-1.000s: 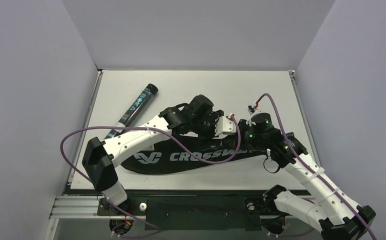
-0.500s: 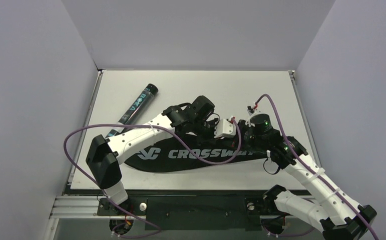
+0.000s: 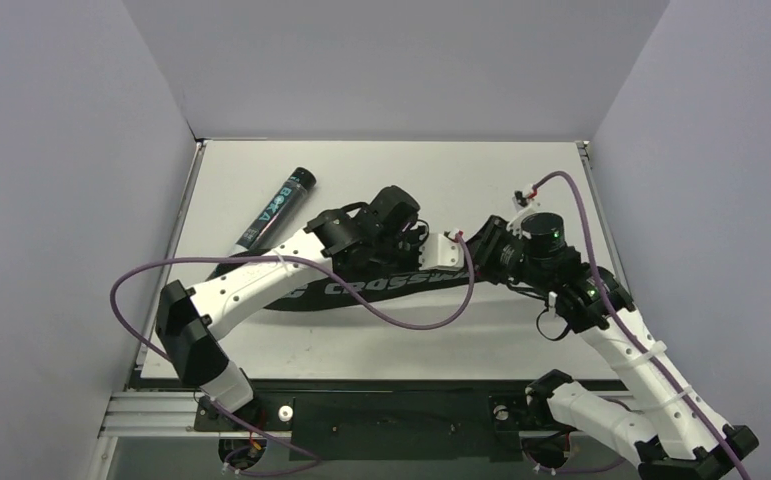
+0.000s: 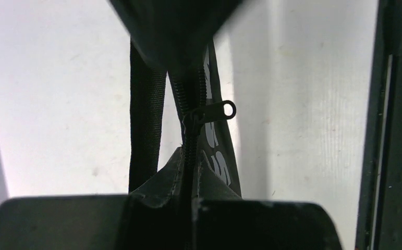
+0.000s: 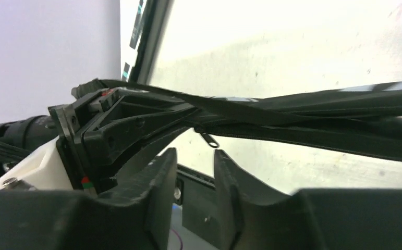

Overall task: Pack up the badminton gear
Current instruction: Zip the racket bag at the center of the board.

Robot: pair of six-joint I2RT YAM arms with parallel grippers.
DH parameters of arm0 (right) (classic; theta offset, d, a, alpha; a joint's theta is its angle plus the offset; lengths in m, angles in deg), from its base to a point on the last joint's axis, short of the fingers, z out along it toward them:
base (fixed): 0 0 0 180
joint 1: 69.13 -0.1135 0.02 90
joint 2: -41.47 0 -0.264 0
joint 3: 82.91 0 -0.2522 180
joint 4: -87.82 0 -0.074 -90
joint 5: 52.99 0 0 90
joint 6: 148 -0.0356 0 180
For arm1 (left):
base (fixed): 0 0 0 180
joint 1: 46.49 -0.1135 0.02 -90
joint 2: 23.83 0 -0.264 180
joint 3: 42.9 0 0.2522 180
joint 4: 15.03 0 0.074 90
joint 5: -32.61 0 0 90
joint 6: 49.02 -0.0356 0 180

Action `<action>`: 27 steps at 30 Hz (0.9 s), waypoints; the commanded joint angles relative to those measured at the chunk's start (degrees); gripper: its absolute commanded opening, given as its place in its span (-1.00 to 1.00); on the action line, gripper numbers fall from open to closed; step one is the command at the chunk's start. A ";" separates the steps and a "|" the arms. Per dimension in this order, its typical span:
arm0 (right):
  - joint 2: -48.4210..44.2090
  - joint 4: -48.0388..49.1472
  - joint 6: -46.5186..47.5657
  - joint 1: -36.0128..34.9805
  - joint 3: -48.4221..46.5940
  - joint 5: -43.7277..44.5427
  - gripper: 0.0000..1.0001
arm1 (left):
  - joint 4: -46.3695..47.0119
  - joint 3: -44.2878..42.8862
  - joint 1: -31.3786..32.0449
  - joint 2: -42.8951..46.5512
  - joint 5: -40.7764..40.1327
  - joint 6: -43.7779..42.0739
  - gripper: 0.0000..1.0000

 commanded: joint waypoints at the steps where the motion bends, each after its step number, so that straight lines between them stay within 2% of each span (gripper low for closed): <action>1: -2.06 -2.37 1.80 6.64 -5.12 -1.80 -0.23 | 2.69 -1.20 -1.00 8.50 -6.98 -2.72 -1.00; 3: -3.45 -5.17 3.00 10.52 -6.82 -1.90 -0.01 | 4.06 0.98 -1.18 11.25 -8.05 -2.62 -1.00; 5: -5.04 -9.08 4.64 13.89 -9.17 0.33 0.09 | 5.44 3.06 -1.25 13.97 -8.68 -2.25 -1.00; 7: -6.08 -16.42 6.59 15.97 -12.09 6.59 0.12 | 6.44 4.53 -1.30 16.03 -9.22 -1.65 -1.00; 10: -7.79 -21.44 7.82 17.58 -15.14 18.47 0.08 | 6.45 5.70 -1.30 17.87 -9.93 0.05 -1.00; 12: -9.09 -23.61 7.65 18.01 -16.67 23.84 -0.11 | 6.03 6.31 -1.30 18.74 -10.30 1.20 -1.00; 14: -10.27 -25.27 7.07 18.09 -17.63 28.66 -0.44 | 5.77 6.92 -1.30 19.56 -10.46 2.06 -1.00; 15: -10.98 -26.20 6.45 18.14 -17.97 30.04 -0.71 | 5.71 7.35 -1.30 20.10 -10.38 2.33 -1.00; 17: -11.55 -26.96 6.05 18.25 -18.17 33.09 -0.99 | 5.86 8.02 -1.28 20.85 -10.38 3.18 -1.00; 22: -9.30 -29.10 5.77 19.57 -19.11 35.79 -1.00 | 6.16 10.12 -1.31 23.39 -9.81 5.12 -1.00; 25: -6.17 -28.88 6.25 22.10 -19.65 32.73 -1.00 | 5.93 10.91 -1.30 24.46 -9.43 5.72 -1.00; 27: -4.21 -27.73 6.60 26.82 -19.68 28.61 -1.00 | 5.86 11.45 -1.30 25.27 -9.16 6.02 -1.00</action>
